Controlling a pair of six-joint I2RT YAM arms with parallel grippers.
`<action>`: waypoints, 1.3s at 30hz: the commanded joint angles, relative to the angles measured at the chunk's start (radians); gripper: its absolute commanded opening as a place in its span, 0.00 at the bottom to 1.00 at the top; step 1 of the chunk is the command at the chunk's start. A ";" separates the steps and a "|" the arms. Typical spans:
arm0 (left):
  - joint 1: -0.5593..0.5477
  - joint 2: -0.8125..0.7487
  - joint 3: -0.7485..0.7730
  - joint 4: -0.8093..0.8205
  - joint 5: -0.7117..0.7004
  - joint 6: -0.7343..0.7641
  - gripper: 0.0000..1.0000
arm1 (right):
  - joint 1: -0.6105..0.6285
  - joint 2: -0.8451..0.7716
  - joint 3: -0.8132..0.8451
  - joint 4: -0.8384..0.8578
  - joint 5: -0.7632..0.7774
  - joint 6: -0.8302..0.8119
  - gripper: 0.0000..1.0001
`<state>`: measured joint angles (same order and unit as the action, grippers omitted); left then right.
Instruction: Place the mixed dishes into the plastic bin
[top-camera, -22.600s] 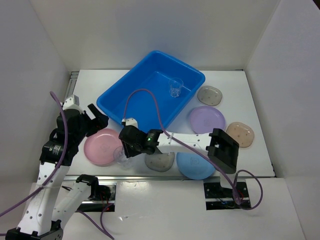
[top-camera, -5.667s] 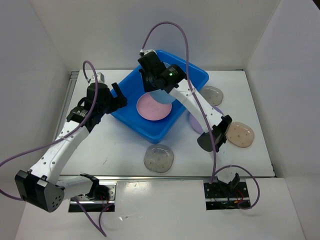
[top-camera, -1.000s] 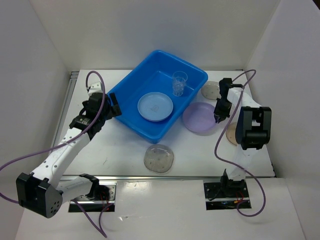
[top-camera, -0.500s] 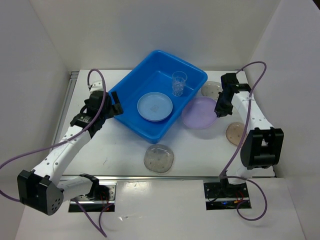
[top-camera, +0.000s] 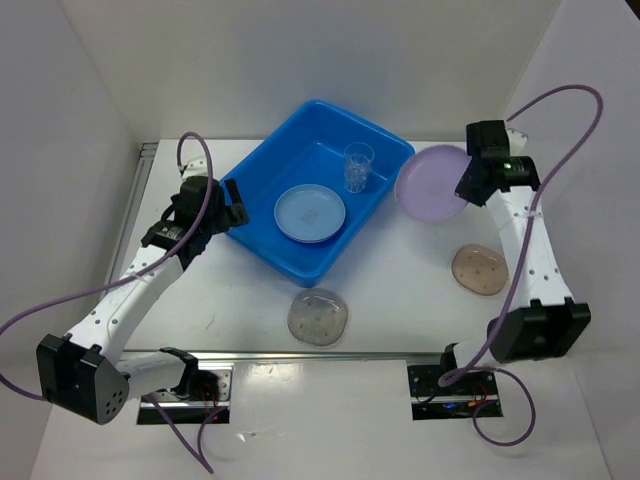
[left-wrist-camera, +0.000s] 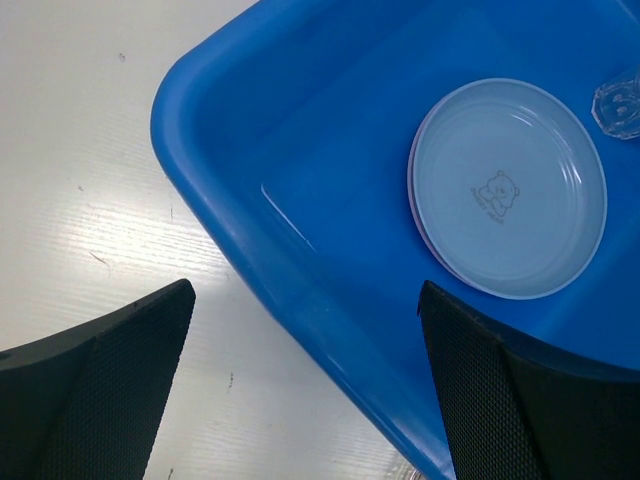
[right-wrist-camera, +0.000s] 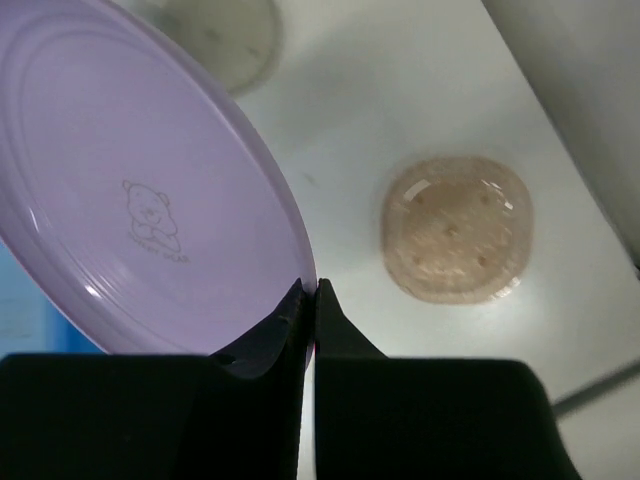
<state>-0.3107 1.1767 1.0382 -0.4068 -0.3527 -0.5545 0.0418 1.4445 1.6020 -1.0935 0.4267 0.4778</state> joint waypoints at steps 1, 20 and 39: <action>0.004 -0.015 0.014 0.002 0.008 0.002 1.00 | 0.017 -0.176 0.092 0.165 -0.134 0.016 0.01; 0.013 -0.097 -0.061 -0.007 -0.040 0.002 1.00 | 0.418 0.362 0.271 0.339 -0.408 0.021 0.01; 0.022 -0.115 -0.101 0.002 -0.031 -0.007 1.00 | 0.431 0.699 0.444 0.218 -0.269 -0.051 0.01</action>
<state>-0.2947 1.0863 0.9451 -0.4267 -0.3729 -0.5552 0.4622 2.1407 1.9991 -0.8474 0.1066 0.4465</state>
